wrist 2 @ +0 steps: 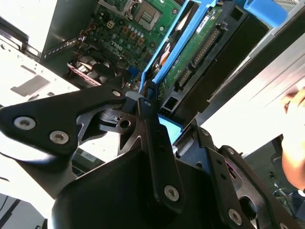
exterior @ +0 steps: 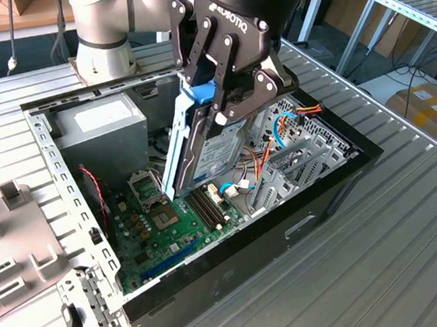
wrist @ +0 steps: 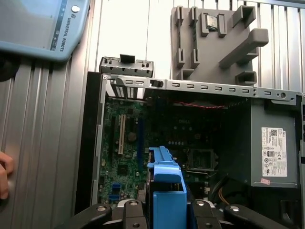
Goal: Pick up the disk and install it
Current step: 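Pick up the disk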
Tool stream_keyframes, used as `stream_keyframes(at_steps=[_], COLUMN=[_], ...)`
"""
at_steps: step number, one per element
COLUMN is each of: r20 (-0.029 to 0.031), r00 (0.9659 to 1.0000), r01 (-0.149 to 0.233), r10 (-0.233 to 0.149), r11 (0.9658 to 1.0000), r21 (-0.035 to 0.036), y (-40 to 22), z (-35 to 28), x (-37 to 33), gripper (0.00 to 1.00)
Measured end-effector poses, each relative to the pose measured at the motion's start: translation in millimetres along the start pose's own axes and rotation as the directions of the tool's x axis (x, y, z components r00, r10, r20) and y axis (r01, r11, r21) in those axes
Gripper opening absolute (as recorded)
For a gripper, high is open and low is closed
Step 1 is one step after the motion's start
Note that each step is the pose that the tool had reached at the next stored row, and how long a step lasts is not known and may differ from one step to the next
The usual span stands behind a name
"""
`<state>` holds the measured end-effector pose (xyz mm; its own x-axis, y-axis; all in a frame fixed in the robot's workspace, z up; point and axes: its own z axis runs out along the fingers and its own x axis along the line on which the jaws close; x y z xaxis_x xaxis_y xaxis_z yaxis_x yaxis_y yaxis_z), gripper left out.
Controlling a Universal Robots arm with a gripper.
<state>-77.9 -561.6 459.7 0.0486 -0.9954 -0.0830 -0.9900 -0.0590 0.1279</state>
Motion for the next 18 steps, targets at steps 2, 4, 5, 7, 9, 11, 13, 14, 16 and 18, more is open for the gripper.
stream_keyframes(at_steps=[2,4,5,7,9,11,13,14,16,18], r20=[0.0,0.0,-0.0001,-0.0001,-0.0001,-0.0001,-0.0001,0.0,0.0,0.0], r00=[1.0,1.0,1.0,1.0,1.0,1.0,1.0,1.0,1.0,1.0], r01=[0.0,0.0,0.0,0.0,0.0,0.0,0.0,0.0,0.0,0.0], r10=[0.0,0.0,0.0,0.0,0.0,0.0,0.0,0.0,0.0,0.0], r11=[1.0,1.0,1.0,1.0,1.0,1.0,1.0,1.0,1.0,1.0], r21=[0.0,0.0,0.0,0.0,0.0,0.0,0.0,0.0,0.0,0.0], y=[-0.3,-0.5,-0.5,-0.7,-0.8,-0.9,-1.0,-1.1,-1.4,-1.6], z=[-0.1,-0.2,-0.2,-0.2,-0.3,-0.3,-0.4,-0.4,-0.4,-0.5], x=[1.1,1.8,2.3,3.2,4.1,4.8,5.5,6.1,7.1,7.9], gripper=[0.37,0.37,0.37,0.37,0.37,0.37,0.37,0.37,0.37,0.37])
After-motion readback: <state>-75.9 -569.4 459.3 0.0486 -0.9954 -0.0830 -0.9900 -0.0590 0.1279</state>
